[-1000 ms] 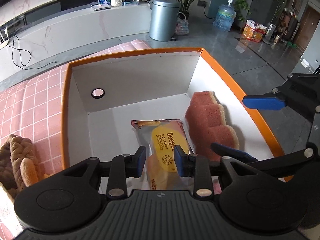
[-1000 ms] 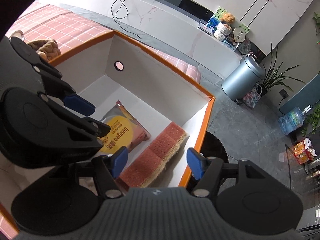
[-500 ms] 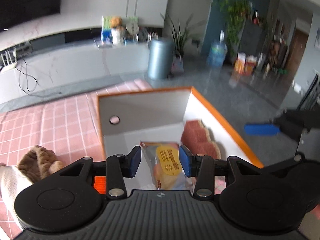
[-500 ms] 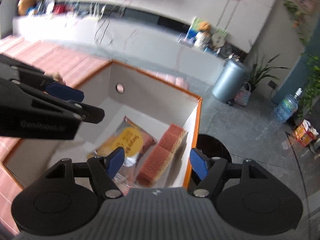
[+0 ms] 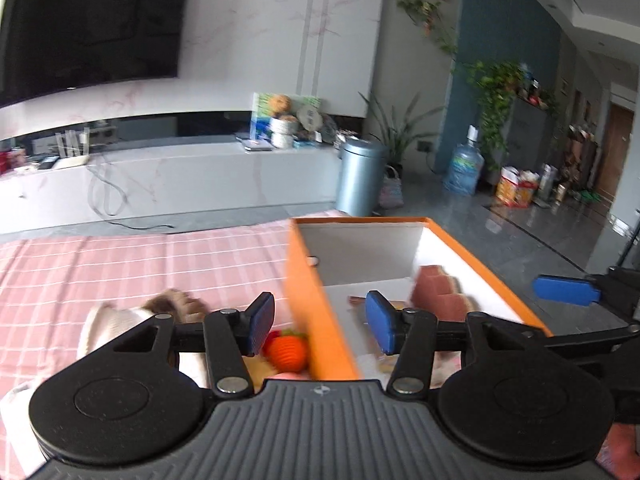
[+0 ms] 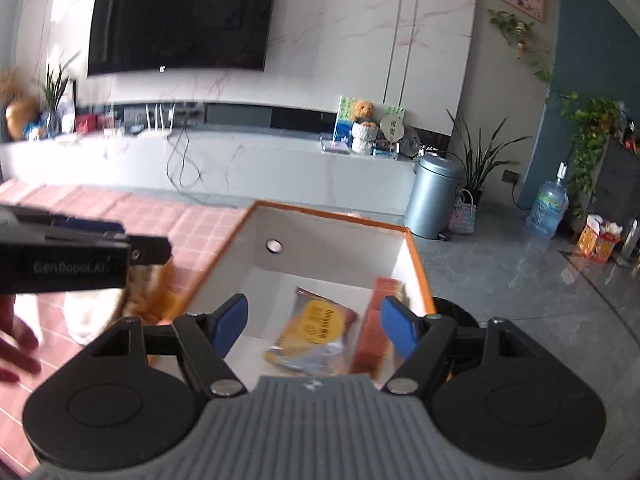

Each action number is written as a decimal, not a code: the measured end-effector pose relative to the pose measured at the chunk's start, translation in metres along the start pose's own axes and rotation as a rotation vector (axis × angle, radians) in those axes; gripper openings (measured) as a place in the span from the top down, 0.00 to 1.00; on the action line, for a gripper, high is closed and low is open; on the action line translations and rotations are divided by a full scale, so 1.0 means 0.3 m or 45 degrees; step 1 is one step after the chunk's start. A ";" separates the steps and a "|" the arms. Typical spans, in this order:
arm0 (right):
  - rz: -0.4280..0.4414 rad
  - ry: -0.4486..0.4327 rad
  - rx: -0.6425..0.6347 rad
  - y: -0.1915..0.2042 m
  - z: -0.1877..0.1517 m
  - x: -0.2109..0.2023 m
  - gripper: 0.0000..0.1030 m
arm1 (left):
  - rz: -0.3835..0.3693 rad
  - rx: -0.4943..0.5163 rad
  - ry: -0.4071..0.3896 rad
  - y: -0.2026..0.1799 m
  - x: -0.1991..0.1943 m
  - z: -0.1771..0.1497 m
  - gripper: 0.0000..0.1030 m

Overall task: Organize soft objects
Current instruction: 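Withdraw both tools from the box toward the remaining items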

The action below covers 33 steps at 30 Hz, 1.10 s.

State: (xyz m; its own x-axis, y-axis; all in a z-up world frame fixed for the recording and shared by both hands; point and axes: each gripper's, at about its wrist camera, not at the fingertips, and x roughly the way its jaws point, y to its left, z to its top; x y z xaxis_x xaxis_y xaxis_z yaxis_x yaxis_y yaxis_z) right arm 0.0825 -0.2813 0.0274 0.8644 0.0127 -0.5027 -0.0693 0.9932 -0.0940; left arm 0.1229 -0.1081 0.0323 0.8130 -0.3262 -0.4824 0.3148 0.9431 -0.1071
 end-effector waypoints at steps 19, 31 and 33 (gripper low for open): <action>0.243 -0.006 0.001 0.409 -0.103 -0.045 0.28 | 0.230 -0.263 0.072 0.362 -0.200 -0.226 0.41; 0.279 0.076 -0.139 0.529 -0.124 0.062 0.28 | 0.236 -0.413 0.152 0.509 -0.204 -0.305 0.41; 0.279 0.091 -0.157 0.542 -0.116 0.097 0.29 | 0.235 -0.433 0.158 0.526 -0.195 -0.310 0.41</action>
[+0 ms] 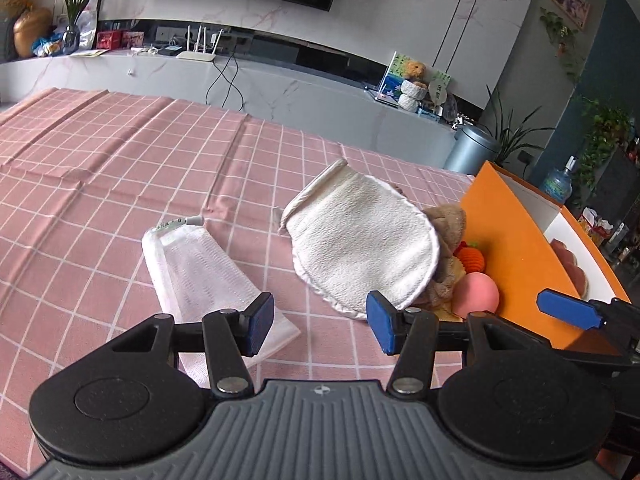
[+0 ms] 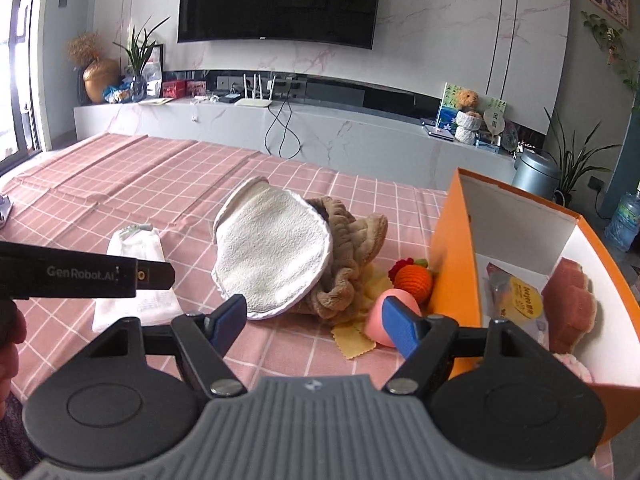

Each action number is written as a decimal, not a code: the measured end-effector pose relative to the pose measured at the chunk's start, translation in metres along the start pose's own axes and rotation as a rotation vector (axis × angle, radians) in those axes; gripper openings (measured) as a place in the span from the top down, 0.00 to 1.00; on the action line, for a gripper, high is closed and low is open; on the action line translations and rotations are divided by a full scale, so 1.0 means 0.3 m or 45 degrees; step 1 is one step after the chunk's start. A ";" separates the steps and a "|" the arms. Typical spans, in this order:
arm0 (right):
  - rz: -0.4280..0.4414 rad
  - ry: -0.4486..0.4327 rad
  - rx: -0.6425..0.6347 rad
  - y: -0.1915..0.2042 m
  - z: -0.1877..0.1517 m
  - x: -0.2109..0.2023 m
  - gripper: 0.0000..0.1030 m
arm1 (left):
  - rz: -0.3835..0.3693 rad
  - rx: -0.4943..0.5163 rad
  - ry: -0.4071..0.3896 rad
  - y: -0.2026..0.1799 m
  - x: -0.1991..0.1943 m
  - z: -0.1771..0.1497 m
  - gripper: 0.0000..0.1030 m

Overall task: Organize soft objects
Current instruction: 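Withdraw both tools from the box toward the remaining items, then grasp the white terry towel pad at its rim with the right gripper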

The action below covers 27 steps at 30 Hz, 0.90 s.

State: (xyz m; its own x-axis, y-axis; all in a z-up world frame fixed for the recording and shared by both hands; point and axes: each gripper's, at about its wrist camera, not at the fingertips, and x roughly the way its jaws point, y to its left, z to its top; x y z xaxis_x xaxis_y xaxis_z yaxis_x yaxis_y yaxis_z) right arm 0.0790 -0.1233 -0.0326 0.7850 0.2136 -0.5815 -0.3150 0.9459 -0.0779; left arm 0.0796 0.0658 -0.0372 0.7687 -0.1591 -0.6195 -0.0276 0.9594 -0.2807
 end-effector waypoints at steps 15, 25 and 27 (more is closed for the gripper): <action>0.082 0.038 -0.385 0.107 0.178 0.331 0.09 | 0.299 -0.146 0.070 0.168 0.152 0.046 0.16; 0.106 0.096 -0.412 0.156 0.193 0.503 0.19 | 0.315 -0.090 0.077 0.158 0.222 0.037 0.23; 0.107 0.075 -0.419 0.167 0.177 0.489 0.27 | 0.319 -0.065 0.076 0.150 0.229 0.038 0.24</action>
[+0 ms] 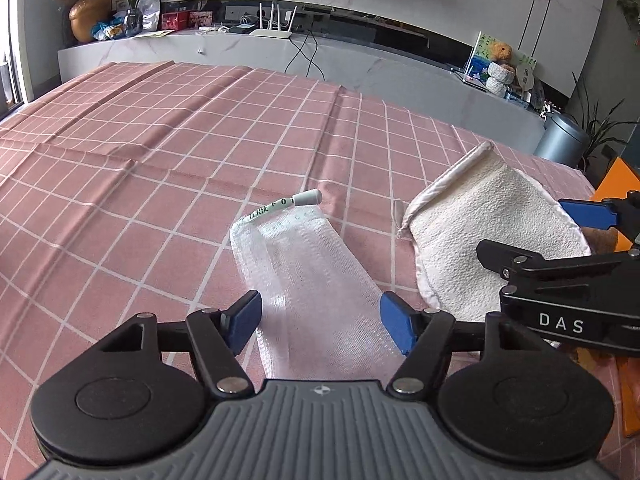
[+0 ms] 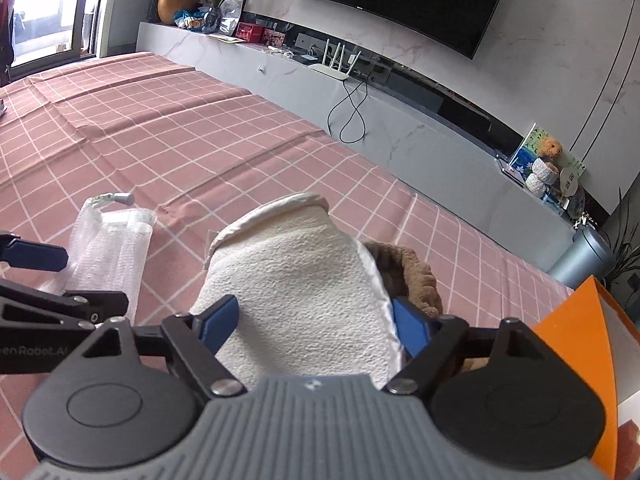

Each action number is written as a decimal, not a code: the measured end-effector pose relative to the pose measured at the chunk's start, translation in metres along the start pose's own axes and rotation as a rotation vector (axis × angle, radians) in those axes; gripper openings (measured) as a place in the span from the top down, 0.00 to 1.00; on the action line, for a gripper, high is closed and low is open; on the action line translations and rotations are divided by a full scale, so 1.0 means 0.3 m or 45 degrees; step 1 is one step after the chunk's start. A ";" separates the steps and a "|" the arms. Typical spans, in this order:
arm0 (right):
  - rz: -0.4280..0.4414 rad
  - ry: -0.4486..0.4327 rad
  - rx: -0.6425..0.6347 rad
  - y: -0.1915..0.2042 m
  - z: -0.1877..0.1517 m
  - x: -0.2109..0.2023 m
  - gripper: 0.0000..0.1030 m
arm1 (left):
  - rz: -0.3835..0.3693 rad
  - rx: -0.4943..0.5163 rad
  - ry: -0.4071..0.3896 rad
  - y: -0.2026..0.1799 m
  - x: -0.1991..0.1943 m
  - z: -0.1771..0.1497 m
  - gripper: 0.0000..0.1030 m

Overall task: Organize soft objects
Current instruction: 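Grasp the white terry towel pad at its rim with the right gripper, then grasp the white mesh bag with the left gripper while the right gripper holds the towel pad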

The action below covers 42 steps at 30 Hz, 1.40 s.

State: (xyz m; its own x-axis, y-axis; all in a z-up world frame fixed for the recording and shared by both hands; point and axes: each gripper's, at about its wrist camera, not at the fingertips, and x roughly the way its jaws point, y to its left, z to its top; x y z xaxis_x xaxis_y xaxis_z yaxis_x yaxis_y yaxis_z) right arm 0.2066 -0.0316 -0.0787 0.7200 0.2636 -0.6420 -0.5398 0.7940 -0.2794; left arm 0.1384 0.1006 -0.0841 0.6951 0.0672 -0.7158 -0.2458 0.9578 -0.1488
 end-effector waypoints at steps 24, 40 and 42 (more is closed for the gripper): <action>0.023 0.006 0.312 -0.003 -0.202 -0.352 0.98 | -0.097 0.135 0.005 -0.070 -0.121 -0.056 1.00; -0.013 0.119 0.539 -0.054 -0.314 -0.384 0.41 | -0.161 0.154 0.060 -0.081 -0.192 -0.149 0.74; 0.030 0.117 0.501 -0.039 -0.288 -0.368 0.30 | -0.128 0.153 0.033 -0.064 -0.188 -0.127 0.42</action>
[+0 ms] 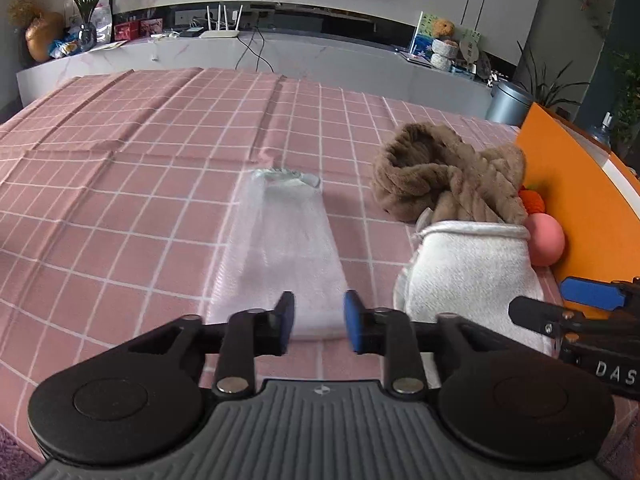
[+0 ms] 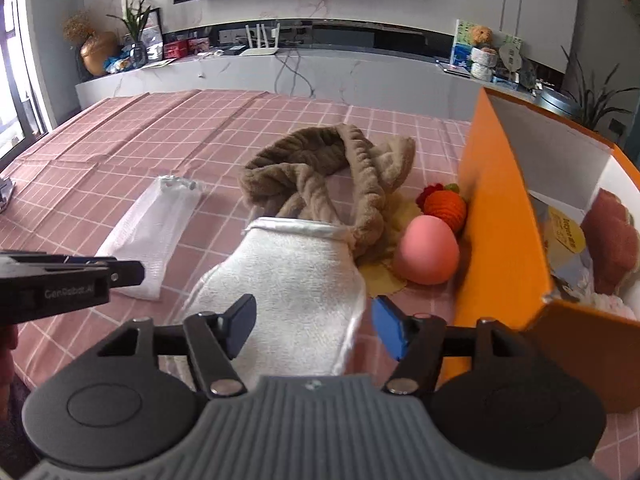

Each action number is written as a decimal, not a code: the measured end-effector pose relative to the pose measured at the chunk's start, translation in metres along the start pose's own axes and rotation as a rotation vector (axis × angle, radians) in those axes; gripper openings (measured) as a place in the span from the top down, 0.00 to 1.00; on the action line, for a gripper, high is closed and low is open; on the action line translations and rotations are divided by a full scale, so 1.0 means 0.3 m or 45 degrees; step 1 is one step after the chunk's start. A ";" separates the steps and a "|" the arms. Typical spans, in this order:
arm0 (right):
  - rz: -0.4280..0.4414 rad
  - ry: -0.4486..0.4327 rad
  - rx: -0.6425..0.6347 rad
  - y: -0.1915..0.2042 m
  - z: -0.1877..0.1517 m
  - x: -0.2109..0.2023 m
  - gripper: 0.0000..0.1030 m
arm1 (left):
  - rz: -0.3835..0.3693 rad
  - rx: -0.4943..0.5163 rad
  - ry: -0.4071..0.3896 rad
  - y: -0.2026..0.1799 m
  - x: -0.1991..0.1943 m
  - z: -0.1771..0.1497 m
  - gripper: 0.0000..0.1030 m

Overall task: Organize soft objects
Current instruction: 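Grasp the white mesh bag with the left gripper while the right gripper holds the towel pad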

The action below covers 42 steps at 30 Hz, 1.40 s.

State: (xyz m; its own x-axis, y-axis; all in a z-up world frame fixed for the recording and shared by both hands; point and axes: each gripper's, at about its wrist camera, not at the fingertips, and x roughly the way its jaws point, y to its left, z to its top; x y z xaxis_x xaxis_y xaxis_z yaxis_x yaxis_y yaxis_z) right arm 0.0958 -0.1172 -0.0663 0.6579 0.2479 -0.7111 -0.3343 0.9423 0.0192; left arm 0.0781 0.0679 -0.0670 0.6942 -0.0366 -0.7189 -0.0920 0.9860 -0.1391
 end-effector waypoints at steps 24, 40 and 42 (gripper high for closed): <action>0.025 0.114 -0.019 0.134 0.016 0.180 0.28 | 0.163 0.099 -0.021 -0.026 0.193 0.078 0.14; 0.044 0.029 -0.061 0.107 0.001 0.111 1.00 | 0.068 0.086 -0.028 -0.019 0.147 0.067 0.97; 0.046 0.000 -0.077 0.109 0.001 0.081 1.00 | 0.069 0.073 -0.054 -0.014 0.114 0.055 0.97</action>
State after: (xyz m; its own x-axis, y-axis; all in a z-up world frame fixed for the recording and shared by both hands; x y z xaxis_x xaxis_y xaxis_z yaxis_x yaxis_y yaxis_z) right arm 0.1011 -0.0803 -0.0828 0.6446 0.2812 -0.7109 -0.3977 0.9175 0.0023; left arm 0.1141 0.0651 -0.0798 0.7191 0.0226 -0.6945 -0.0900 0.9941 -0.0609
